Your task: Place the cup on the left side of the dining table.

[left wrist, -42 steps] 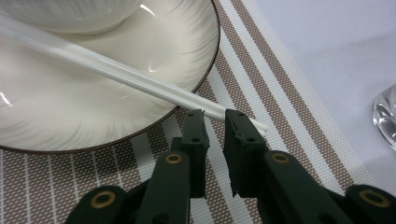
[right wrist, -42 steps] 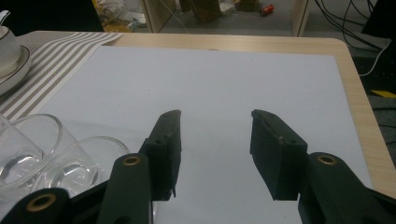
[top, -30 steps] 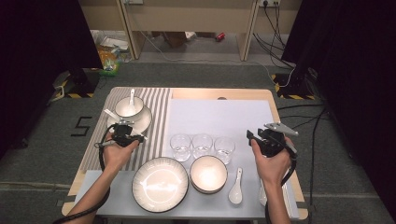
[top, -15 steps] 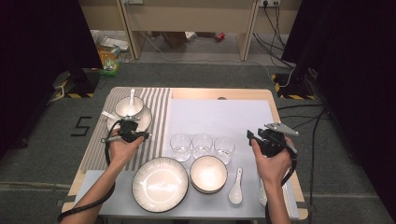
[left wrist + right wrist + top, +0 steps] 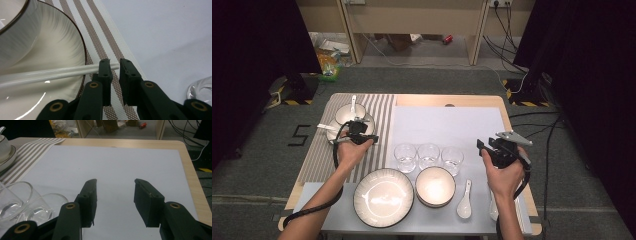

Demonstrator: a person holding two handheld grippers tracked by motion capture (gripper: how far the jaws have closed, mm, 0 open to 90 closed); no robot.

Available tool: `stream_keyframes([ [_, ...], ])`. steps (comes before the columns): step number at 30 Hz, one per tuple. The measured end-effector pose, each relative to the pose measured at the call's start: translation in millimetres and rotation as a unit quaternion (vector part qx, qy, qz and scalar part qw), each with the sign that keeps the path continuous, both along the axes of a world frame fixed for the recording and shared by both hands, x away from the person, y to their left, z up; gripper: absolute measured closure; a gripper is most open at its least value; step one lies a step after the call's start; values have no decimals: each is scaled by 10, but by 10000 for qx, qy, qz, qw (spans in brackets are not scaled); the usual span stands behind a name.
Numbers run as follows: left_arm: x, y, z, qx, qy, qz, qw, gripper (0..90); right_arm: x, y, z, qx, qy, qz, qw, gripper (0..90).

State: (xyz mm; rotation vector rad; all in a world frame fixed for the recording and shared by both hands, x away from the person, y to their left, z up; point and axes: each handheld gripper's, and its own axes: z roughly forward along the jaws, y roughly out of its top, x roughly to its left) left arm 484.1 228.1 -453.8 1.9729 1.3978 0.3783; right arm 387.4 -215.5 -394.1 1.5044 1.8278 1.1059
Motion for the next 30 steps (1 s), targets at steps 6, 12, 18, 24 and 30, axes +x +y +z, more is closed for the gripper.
stream_keyframes([
  [6, 97, -5, 14, 22, 32, 3, 10000, 784, 8, 3, -7, -22, -8, 24, 10000, 537],
  [12, 196, -23, 7, 50, 37, 46, 10000, 782, 11, 14, -13, -10, 9, 24, 10000, 537],
  [18, 284, -39, 1, 112, -3, 77, 9999, 781, 11, 12, -14, -13, 15, 24, 10000, 537],
  [24, 348, -50, 0, 105, 20, 122, 9999, 780, 14, 7, -18, -23, 12, 33, 10000, 537],
  [30, 415, -26, 20, 89, 7, 190, 9998, 779, 14, 6, -17, -21, 11, 32, 10000, 537],
])
